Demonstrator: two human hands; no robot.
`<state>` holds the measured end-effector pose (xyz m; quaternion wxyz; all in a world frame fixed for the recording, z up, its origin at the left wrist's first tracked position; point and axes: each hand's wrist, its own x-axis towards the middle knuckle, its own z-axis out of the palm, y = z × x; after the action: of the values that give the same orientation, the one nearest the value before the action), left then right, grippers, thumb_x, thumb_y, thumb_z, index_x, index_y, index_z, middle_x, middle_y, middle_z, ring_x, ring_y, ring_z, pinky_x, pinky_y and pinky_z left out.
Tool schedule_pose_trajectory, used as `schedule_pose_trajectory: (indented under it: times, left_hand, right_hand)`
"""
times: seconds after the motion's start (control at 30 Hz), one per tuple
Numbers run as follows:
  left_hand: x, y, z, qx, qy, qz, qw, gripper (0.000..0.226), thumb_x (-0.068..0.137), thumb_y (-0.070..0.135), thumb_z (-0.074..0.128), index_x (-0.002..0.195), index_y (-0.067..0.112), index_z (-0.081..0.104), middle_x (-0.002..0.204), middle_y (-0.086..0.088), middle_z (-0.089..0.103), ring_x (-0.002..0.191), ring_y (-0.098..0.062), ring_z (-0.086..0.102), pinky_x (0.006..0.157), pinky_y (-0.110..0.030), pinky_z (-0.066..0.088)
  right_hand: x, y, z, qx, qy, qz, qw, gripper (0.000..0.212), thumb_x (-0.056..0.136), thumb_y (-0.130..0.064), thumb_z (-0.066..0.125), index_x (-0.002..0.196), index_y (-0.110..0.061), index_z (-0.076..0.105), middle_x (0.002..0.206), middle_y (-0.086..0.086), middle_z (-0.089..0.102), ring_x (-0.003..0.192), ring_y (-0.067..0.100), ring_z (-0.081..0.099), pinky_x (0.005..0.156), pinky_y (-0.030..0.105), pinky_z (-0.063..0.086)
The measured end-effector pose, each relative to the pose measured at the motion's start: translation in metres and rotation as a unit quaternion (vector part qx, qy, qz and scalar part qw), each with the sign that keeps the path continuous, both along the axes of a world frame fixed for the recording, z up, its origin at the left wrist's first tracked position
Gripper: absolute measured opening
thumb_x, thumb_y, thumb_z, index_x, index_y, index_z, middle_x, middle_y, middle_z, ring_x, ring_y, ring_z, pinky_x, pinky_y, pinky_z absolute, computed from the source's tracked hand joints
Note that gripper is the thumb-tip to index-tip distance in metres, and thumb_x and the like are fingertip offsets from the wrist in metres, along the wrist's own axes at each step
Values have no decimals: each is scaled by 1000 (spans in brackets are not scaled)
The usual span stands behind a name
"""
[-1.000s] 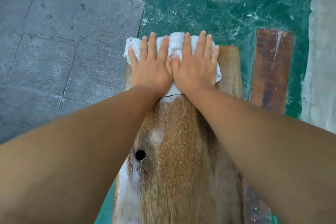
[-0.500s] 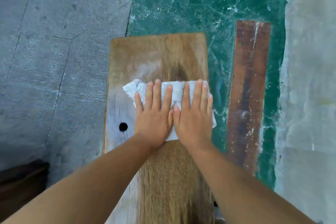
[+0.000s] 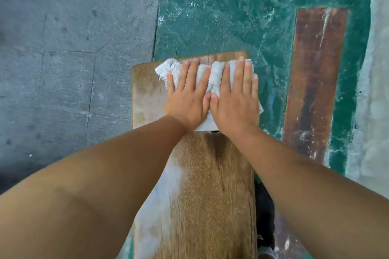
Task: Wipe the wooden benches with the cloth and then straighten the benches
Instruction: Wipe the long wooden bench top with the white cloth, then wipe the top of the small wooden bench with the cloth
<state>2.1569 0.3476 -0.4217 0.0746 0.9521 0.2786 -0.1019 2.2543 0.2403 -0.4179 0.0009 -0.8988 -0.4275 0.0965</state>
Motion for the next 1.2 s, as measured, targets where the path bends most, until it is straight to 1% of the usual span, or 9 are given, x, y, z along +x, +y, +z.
schedule_pose_trajectory:
  times: [0.1,0.23,0.4,0.5,0.6,0.7,0.8,0.97,1.2]
  left_hand:
    - [26,26,6,-10,11,40,999,60,99,43,18,155,23,9,163,-12,10,150,-31,7,117,-61,5]
    - [40,42,4,0,-8,72,997,57,98,43,21,149,21,28,143,-11,40,132,-30,36,113,-61,18]
    - [57,64,6,-10,4,70,997,43,96,42,25,122,18,49,111,-9,57,100,-32,54,90,-50,35]
    - [65,77,3,-33,-9,84,996,36,97,41,28,109,18,53,104,-8,64,92,-32,61,83,-45,37]
    - [60,89,6,-74,-8,52,996,37,98,42,29,109,17,54,105,-8,65,93,-32,62,82,-44,38]
    - [18,128,8,-79,1,33,996,39,97,44,28,107,17,54,102,-9,66,90,-33,63,81,-44,38]
    - [-46,166,10,-100,28,56,993,40,98,46,27,110,16,51,103,-9,63,93,-34,61,82,-44,38]
    - [-111,202,23,-347,-12,236,908,32,99,44,45,100,12,48,89,-11,62,87,-34,60,71,-39,44]
    - [-202,272,80,-417,-33,338,843,41,92,27,65,129,12,54,117,-9,63,109,-29,59,89,-34,45]
  right_hand:
    - [33,33,2,-16,8,30,999,73,98,-48,19,157,-6,8,164,23,2,152,36,0,123,52,5]
    - [54,57,1,-8,12,63,998,68,95,-49,27,149,-7,31,143,19,41,137,37,32,121,54,14]
    - [66,79,5,-38,14,45,998,51,96,-47,28,114,-10,57,109,16,61,103,35,52,94,47,36]
    - [65,100,3,-61,27,-39,997,50,99,-45,31,111,-8,62,107,17,66,104,35,56,92,46,36]
    - [44,108,11,-66,23,-113,991,47,101,-42,32,114,-8,63,115,17,64,114,35,52,108,50,29]
    - [2,133,18,-53,60,-97,992,45,100,-41,36,118,-9,62,121,15,61,123,33,46,117,53,18]
    - [-38,177,23,-86,124,-31,988,44,96,-46,37,116,-15,63,120,10,62,121,30,49,110,48,27]
    - [-39,244,34,-187,366,17,912,20,85,-38,57,98,-24,51,105,8,61,103,31,59,78,36,41]
    - [-120,315,92,-162,308,112,931,29,78,-27,67,98,-23,47,96,4,62,94,30,60,81,39,45]
